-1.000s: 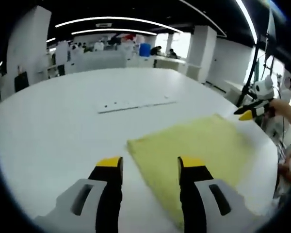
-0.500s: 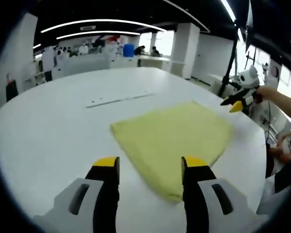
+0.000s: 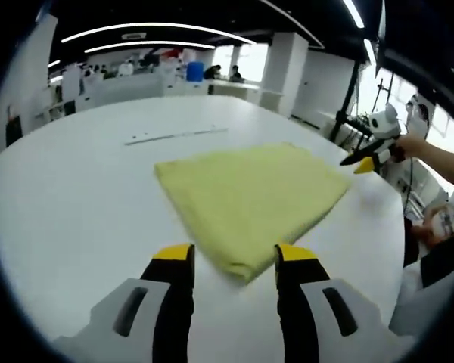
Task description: Fold the garment on the visible template until the final outline fits inside the template.
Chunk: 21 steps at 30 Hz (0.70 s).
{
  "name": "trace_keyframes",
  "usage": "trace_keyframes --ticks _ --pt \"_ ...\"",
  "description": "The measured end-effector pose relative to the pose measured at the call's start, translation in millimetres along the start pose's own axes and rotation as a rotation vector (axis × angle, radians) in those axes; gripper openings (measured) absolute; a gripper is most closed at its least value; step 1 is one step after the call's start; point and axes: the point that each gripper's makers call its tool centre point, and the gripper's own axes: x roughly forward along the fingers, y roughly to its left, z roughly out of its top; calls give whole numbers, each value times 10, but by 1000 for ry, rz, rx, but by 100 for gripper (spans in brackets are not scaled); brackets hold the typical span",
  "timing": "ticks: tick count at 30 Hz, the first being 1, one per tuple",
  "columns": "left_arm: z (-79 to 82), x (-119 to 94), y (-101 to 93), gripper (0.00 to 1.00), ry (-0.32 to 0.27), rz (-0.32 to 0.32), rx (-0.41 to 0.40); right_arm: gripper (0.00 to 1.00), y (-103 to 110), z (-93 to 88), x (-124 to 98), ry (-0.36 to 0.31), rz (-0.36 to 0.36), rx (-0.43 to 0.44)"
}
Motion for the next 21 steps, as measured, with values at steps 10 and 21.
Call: trace_keyframes --ticks 10,21 --pt "-187 15 10 24 16 19 -54 42 -126 -238 67 6 -29 45" --pt "-274 83 -16 10 11 -1 -124 21 -182 -263 106 -44 -46 48"
